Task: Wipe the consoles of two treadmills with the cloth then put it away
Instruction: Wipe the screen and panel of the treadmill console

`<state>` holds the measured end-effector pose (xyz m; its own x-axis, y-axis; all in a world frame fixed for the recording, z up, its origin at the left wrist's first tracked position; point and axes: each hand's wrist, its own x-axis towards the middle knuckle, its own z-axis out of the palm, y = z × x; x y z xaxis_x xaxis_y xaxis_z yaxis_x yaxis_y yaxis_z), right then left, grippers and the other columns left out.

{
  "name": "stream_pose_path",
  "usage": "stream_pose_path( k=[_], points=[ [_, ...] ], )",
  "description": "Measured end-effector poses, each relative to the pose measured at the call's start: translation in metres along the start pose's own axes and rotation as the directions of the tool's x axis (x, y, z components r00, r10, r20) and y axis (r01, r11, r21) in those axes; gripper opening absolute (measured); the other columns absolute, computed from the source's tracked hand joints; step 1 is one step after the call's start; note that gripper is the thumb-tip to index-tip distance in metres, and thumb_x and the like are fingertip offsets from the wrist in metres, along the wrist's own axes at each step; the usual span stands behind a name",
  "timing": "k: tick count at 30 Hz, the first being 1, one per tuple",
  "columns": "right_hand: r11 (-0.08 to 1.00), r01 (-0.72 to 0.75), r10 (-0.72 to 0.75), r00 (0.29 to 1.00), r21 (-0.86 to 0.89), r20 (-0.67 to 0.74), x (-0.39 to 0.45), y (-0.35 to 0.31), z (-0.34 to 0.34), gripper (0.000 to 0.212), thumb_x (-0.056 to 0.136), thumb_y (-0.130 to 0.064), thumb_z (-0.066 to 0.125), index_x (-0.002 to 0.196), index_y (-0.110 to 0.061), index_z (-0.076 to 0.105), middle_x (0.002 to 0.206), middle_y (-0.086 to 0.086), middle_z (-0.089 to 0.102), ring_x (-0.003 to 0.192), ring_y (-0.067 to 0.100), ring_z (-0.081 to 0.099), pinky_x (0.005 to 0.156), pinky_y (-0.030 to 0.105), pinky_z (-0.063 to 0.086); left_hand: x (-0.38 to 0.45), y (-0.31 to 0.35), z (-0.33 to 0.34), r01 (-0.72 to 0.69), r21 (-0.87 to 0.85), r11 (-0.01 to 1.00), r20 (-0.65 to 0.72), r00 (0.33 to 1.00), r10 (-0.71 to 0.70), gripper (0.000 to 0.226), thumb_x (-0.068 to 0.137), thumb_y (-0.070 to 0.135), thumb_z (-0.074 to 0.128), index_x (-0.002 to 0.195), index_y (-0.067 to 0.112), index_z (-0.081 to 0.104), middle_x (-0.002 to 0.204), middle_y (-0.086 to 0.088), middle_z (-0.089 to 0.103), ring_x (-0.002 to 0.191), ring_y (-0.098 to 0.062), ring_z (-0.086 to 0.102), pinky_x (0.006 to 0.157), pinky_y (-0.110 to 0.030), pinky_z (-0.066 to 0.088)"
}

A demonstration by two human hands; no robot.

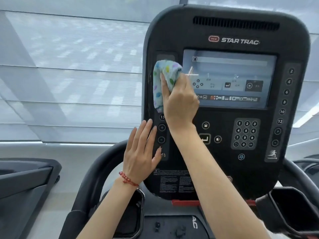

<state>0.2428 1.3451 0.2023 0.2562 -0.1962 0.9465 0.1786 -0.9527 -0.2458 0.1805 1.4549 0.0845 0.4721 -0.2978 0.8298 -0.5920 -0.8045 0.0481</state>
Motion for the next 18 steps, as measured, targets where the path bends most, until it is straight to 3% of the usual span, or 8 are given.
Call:
stream_pose_path(
  k=[4,9,15,18],
  points=[
    [1.0,-0.024,0.024,0.994,0.004,0.108,-0.06,0.007,-0.028,0.031,0.087,-0.032,0.059,0.081,-0.002,0.056,0.063,0.007,0.058,0.051,0.016,0.056,0.04,0.023,0.041,-0.009,-0.001,-0.003,-0.003,-0.023,1.0,0.017,1.0,0.003,0.05,0.089,0.02,0.054,0.132,-0.003,0.041,0.14,-0.021,0.038,0.133,-0.033,0.035,0.106,-0.05,0.034],
    [0.999,-0.035,0.035,0.991,-0.006,0.13,-0.068,0.014,-0.037,0.031,0.087,-0.032,0.06,0.081,-0.001,0.056,0.063,0.008,0.057,0.051,0.017,0.056,0.039,0.025,0.043,-0.009,0.001,-0.006,-0.019,-0.038,0.999,0.027,0.999,0.02,0.049,0.089,0.016,0.054,0.132,-0.003,0.041,0.142,-0.019,0.033,0.134,-0.034,0.033,0.107,-0.051,0.033],
    [0.981,-0.174,0.174,0.985,-0.082,0.003,-0.056,0.067,-0.053,0.052,0.093,-0.043,0.044,0.068,0.001,0.054,0.057,0.011,0.055,0.043,0.022,0.053,0.035,0.025,0.04,0.0,0.004,-0.002,-0.02,-0.029,0.999,0.011,1.0,0.02,0.047,0.087,0.013,0.053,0.13,-0.003,0.044,0.141,-0.019,0.035,0.133,-0.034,0.034,0.107,-0.051,0.032],
    [0.95,-0.293,0.288,0.956,-0.109,-0.064,-0.047,0.112,-0.072,0.061,0.092,-0.05,0.038,0.075,0.005,0.057,0.061,0.016,0.061,0.047,0.03,0.059,0.042,0.026,0.043,0.002,0.005,0.004,-0.014,-0.029,0.999,0.008,1.0,0.014,0.046,0.087,0.014,0.052,0.13,-0.003,0.045,0.141,-0.018,0.034,0.133,-0.035,0.033,0.109,-0.05,0.03]
  ],
)
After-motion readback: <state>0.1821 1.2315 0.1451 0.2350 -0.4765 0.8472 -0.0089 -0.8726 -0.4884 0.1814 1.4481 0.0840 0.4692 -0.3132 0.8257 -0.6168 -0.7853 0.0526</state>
